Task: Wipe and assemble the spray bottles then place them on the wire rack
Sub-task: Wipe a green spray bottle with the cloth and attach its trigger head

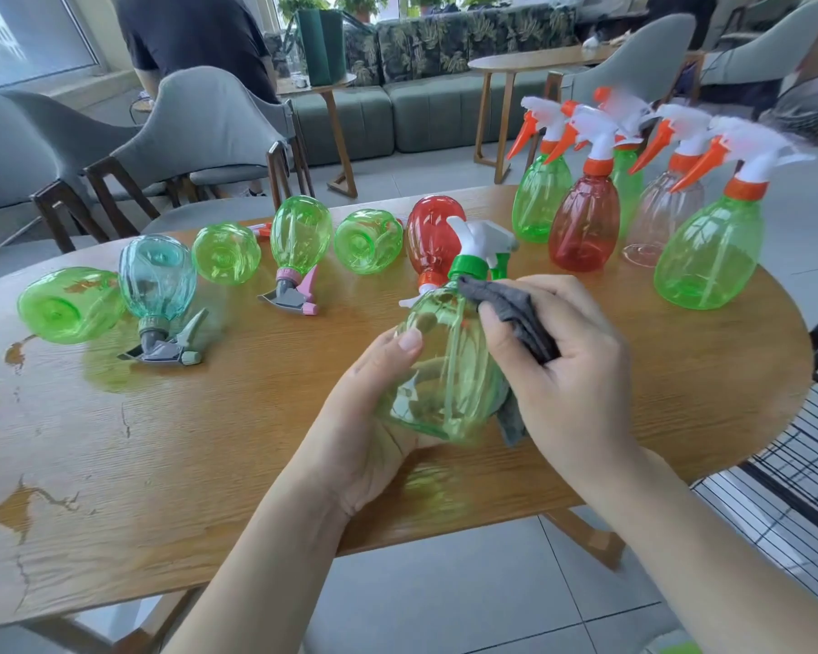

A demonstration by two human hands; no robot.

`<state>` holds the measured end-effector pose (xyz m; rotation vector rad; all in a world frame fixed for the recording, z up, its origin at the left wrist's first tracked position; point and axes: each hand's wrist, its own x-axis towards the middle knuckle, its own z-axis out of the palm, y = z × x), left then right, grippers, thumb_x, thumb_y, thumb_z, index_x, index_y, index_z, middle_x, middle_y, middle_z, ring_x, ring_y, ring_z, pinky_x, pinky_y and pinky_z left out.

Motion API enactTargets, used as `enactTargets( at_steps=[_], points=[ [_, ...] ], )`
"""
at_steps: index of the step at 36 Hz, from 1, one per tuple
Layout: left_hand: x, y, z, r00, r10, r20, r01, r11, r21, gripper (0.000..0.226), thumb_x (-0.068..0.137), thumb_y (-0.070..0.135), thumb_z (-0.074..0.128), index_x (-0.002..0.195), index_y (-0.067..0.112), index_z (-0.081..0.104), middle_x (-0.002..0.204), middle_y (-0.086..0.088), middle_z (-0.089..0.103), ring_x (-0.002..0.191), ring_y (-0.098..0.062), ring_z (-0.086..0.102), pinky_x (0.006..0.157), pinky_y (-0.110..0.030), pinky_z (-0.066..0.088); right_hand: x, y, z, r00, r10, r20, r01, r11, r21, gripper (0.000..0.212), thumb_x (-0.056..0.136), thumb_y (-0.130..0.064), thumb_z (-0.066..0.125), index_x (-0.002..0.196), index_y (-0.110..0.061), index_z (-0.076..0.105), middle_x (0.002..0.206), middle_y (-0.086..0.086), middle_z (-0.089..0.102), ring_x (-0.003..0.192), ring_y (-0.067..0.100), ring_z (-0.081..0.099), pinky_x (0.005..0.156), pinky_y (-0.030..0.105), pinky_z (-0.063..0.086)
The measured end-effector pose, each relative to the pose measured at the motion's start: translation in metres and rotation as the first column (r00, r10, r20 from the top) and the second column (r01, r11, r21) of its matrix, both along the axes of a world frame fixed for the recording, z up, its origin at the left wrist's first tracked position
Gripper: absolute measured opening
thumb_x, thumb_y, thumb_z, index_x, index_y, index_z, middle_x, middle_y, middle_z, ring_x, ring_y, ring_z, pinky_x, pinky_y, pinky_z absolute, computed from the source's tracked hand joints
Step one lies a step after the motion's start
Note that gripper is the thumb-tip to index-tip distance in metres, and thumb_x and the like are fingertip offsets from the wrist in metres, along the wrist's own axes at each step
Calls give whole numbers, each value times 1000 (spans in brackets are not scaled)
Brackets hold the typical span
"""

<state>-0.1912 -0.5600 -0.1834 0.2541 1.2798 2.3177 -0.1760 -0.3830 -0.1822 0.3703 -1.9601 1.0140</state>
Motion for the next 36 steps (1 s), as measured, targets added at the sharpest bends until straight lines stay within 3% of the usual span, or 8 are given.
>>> enactTargets(
  at_steps=[4, 10, 14, 19, 23, 28, 32, 36],
  points=[
    [2, 2, 2, 1000, -12, 2, 12, 1000, -17, 35, 87, 40, 69, 115, 20, 76, 111, -18, 71, 94, -31, 71, 79, -46, 59, 5, -6, -1, 1000, 29, -2, -29, 999, 45, 20, 93, -3, 70, 112, -3, 76, 104, 4, 64, 91, 2, 58, 83, 12, 41],
    [2, -1, 5, 996, -21, 86, 14, 996, 84, 47, 99, 46, 56, 122, 6, 66, 110, -16, 68, 102, -29, 68, 89, -40, 59, 17, -23, -11, 985, 131, -109, -101, 964, 248, 18, 90, -8, 73, 106, -2, 79, 98, 11, 65, 85, 28, 62, 85, 27, 50],
    [4, -3, 6, 984, -96, 152, 71, 984, 161, 50, 103, 51, 49, 110, 5, 65, 93, -10, 68, 91, -24, 71, 78, -32, 58, 17, -28, -16, 974, 176, -142, -120, 935, 333, 20, 93, -14, 77, 110, -3, 78, 104, 6, 61, 88, 26, 56, 93, 26, 48],
    [1, -3, 3, 991, -59, 116, 41, 987, 153, 46, 101, 46, 52, 113, 3, 64, 97, -12, 68, 93, -26, 70, 81, -35, 58, 12, -20, -12, 972, 169, -163, -95, 916, 389, 23, 93, -16, 78, 113, -4, 78, 100, 10, 65, 90, 23, 52, 97, 23, 43],
    [-1, -2, 2, 999, -10, 37, 7, 996, 90, 41, 93, 40, 59, 117, 8, 69, 108, -17, 68, 94, -29, 68, 80, -43, 56, 3, -8, -5, 986, 108, -130, -68, 957, 283, 24, 93, -12, 71, 115, -4, 76, 105, 7, 59, 90, 24, 57, 86, 27, 48],
    [1, -1, 3, 998, -63, 27, 62, 997, 53, 47, 84, 43, 64, 121, 14, 75, 118, -20, 67, 96, -32, 67, 81, -44, 52, -7, 5, 4, 998, 30, 61, -29, 999, -28, 17, 101, -14, 62, 106, -4, 74, 99, 2, 59, 85, 4, 55, 76, 17, 40],
    [2, 0, 4, 998, -65, 28, 63, 997, 54, 43, 84, 45, 69, 117, 18, 78, 115, -17, 71, 95, -31, 69, 82, -45, 54, -3, 0, -1, 994, 51, 100, -42, 995, -91, 19, 102, -16, 61, 107, -2, 73, 101, 3, 61, 93, 6, 59, 82, 16, 42],
    [1, -3, -1, 997, -78, -14, 79, 994, 74, 79, 70, 51, 90, 137, 18, 64, 126, -17, 68, 106, -33, 69, 88, -51, 56, 4, -6, -5, 999, 50, 7, -49, 997, -67, 17, 97, -6, 65, 111, -1, 74, 103, 8, 62, 90, 8, 59, 81, 14, 42]
  ],
)
